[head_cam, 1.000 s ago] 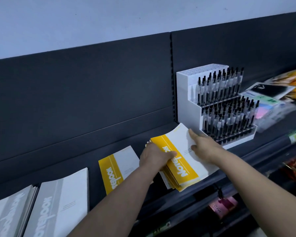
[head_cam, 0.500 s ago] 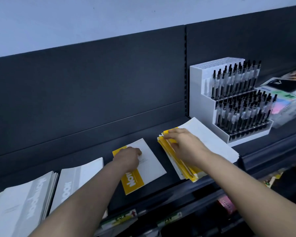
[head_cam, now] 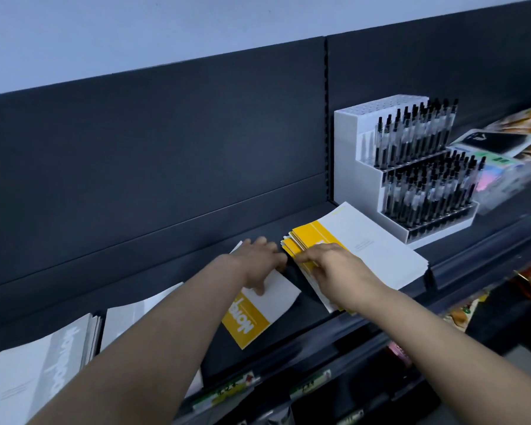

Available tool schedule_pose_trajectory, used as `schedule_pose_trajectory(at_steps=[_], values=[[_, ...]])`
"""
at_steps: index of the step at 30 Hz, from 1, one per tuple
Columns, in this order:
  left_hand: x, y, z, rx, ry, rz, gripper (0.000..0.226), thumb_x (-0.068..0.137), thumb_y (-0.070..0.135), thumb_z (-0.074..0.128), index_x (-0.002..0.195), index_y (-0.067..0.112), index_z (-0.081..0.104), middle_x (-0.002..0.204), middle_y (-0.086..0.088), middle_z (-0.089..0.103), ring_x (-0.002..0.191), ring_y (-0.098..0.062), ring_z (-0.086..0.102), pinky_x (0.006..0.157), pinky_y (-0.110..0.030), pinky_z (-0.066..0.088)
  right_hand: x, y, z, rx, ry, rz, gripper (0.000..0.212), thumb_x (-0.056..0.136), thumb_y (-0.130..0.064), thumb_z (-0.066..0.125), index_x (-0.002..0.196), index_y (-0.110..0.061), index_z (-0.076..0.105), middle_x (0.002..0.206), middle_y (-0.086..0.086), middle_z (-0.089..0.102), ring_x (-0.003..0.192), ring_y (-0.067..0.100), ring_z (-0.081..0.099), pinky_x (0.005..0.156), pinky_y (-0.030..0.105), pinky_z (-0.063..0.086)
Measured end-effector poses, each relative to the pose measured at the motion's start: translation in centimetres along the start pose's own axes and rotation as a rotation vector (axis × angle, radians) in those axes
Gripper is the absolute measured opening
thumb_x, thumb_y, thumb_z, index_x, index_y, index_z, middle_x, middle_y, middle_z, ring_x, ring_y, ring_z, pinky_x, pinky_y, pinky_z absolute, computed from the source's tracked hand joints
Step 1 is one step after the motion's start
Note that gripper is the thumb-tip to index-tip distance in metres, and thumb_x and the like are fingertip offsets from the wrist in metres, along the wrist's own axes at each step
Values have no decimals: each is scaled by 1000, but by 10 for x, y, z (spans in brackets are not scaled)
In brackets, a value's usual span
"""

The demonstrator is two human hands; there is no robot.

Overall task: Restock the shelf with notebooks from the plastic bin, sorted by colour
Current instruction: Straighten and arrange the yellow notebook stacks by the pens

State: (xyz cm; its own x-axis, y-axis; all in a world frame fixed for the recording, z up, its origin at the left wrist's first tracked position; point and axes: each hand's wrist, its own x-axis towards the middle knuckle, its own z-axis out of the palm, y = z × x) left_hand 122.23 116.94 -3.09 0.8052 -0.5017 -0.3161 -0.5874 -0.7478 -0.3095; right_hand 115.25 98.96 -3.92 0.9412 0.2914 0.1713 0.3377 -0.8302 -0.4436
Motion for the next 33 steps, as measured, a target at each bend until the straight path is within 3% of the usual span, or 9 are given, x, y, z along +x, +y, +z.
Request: schedule_pose_trajectory(at_steps=[5, 7, 10, 14, 18, 21, 25, 28, 33], values=[[-8, -14, 2, -371, 159, -37, 19, 81, 13, 67, 87, 24, 54, 95, 2, 57, 94, -20, 51, 75, -36, 43, -2, 2, -6, 64, 9, 95, 46, 91, -6, 46, 131, -28, 56, 134, -2, 56, 127, 19, 48, 101, 31, 42], [-21, -26, -7, -585, 248, -77, 24, 82, 9, 61, 73, 26, 48, 79, 3, 56, 78, -20, 53, 65, -35, 41, 0, 2, -6, 152, 35, 141, 47, 91, -5, 46, 133, -25, 54, 131, -3, 60, 124, 18, 52, 101, 28, 42], [-44, -39, -35, -699, 429, -133, 20, 85, 9, 59, 78, 27, 51, 72, 7, 53, 70, -15, 49, 64, -32, 39, 7, 0, -7, 360, 96, 231, 47, 94, -3, 42, 137, -20, 47, 118, -2, 63, 120, 19, 55, 99, 25, 39], [-49, -38, -61, -1186, 716, -277, 10, 89, 9, 60, 85, 16, 55, 75, 2, 58, 68, -14, 55, 65, -33, 45, 14, 8, -29, 638, 296, 338, 37, 99, -13, 38, 134, -21, 46, 112, 6, 67, 105, 26, 63, 85, 36, 48], [-21, 6, -68, -1697, 633, -454, 10, 95, 4, 53, 86, 4, 58, 86, -13, 67, 58, -14, 64, 49, -21, 49, 11, 34, -64, 740, 386, 434, 51, 101, -29, 41, 148, -17, 27, 130, 10, 57, 107, 27, 61, 94, 48, 48], [6, 46, -70, -2065, 576, -583, 12, 92, -3, 54, 82, 1, 56, 86, -15, 65, 65, -22, 63, 63, -32, 53, 10, 58, -78, 572, 330, 482, 51, 97, -29, 50, 145, -16, 37, 134, 9, 56, 115, 29, 57, 95, 42, 46], [35, 80, -43, -1765, 498, -740, 16, 82, 19, 67, 87, 5, 61, 92, -13, 71, 79, -30, 70, 73, -47, 61, 4, 80, -82, 220, 148, 506, 44, 94, -26, 53, 136, -15, 49, 131, 8, 60, 115, 28, 57, 93, 36, 48], [37, 87, -31, -1467, 441, -773, 34, 77, 37, 68, 94, 10, 57, 92, -9, 69, 86, -32, 69, 73, -37, 58, 2, 90, -77, 84, -6, 519, 46, 94, -26, 52, 138, -15, 46, 135, 10, 56, 118, 30, 55, 93, 38, 49], [32, 91, -38, -1363, 403, -749, 35, 76, 47, 67, 93, 17, 60, 94, -2, 68, 86, -26, 67, 77, -37, 59, 10, 107, -69, 78, -111, 514, 40, 94, -29, 50, 132, -15, 50, 128, 10, 59, 112, 29, 57, 87, 33, 46]])
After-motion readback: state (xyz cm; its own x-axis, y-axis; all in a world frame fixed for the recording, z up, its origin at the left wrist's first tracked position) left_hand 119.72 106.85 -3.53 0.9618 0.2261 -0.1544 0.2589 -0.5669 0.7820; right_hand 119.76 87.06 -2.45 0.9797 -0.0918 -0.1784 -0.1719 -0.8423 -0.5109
